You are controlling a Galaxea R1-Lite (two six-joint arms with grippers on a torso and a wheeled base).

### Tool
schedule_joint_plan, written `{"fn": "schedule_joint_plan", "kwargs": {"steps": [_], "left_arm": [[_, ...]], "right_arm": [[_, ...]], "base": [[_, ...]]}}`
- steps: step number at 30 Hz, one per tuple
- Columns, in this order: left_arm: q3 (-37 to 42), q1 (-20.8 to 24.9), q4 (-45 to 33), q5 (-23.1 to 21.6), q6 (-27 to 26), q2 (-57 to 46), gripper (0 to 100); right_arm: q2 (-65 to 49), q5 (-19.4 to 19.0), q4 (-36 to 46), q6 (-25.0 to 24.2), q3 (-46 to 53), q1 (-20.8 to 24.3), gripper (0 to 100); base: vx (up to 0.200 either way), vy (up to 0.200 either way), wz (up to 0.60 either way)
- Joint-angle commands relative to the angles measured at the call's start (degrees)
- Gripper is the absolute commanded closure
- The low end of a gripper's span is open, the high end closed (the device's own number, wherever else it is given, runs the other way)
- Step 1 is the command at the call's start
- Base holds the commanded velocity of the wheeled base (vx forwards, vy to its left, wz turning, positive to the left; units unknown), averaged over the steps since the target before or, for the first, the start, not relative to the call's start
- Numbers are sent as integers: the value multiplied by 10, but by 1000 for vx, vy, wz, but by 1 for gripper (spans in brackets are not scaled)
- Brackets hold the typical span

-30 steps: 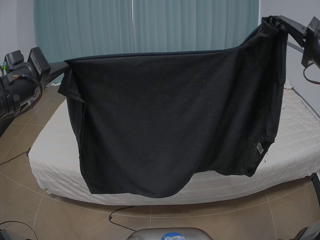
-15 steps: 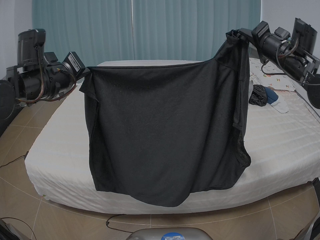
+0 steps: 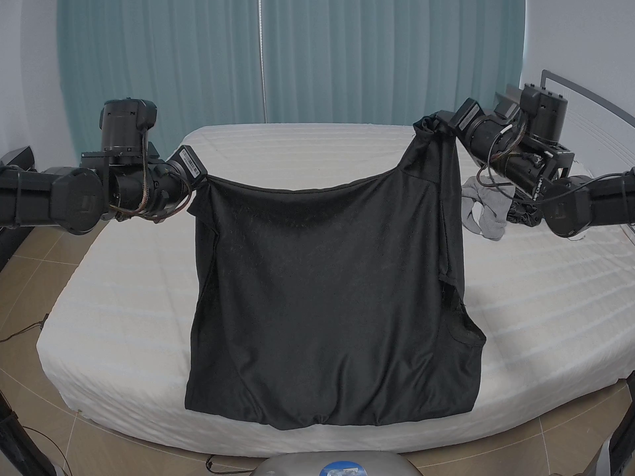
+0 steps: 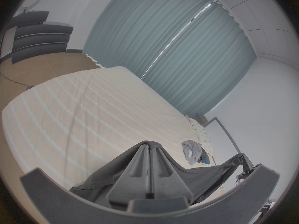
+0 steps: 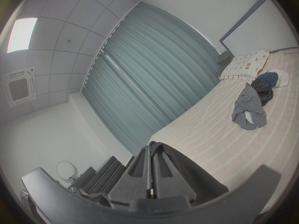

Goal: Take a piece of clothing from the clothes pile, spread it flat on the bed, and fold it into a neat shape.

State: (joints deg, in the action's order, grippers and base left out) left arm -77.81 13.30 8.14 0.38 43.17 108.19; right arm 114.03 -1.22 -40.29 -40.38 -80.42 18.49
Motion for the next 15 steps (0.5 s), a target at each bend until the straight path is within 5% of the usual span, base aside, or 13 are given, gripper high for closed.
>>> {"fn": "schedule_joint_plan", "kwargs": {"steps": [1,15], "left_arm": [[-21,-13,0,0,12,81,100],[-146,-21,-6,0,82,241,100]], "right_arm": [[79,3,-23,6,-11,-2,100],[204,19,-18,10,-83,-18,100]], "base": [[0,0,0],[0,0,0]]}}
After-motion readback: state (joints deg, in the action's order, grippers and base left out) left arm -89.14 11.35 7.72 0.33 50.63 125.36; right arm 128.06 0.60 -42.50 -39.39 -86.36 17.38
